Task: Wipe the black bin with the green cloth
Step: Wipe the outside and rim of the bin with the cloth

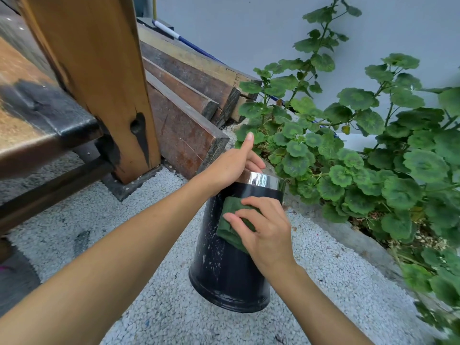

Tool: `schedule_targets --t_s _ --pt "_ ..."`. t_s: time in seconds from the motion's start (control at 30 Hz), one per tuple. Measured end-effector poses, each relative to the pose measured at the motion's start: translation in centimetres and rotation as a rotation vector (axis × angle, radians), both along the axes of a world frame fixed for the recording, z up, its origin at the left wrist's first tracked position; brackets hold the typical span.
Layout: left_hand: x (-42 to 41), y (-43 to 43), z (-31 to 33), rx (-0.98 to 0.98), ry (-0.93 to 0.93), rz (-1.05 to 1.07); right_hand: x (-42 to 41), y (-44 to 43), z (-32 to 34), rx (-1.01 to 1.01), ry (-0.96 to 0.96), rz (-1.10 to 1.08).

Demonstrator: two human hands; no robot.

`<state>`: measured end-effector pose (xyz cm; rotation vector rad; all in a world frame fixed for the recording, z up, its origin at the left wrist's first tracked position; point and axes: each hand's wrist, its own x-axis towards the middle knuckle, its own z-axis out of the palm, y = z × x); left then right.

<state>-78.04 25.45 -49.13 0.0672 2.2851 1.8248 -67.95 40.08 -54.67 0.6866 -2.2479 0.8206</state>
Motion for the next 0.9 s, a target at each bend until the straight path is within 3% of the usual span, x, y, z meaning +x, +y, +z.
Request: schedule_targets --t_s 0.17,0.33,0.47,0.73,0.9 --pt "0.3 0.1 0.0 -0.03 0.004 0.008 0.6 0.5 -0.4 0.069 -0.018 -0.025" --pt "0.5 0.4 -0.1 -0.11 0.036 0.031 2.2 0.5 -0.7 0.139 -0.169 -0.116" --pt "0.5 -0.1 -0.9 -0.183 0.11 0.007 1.6 0.6 -0.2 0.062 -0.167 -0.08" --pt "0.2 -2.8 0.9 0.045 -0.12 -0.074 -5.6 -0.2 5.7 -0.015 -0.168 -0.094" --pt "0.1 -2.6 0.4 0.086 -0.138 -0.036 -4.9 -0.1 4.7 -0.015 -0.179 -0.075"
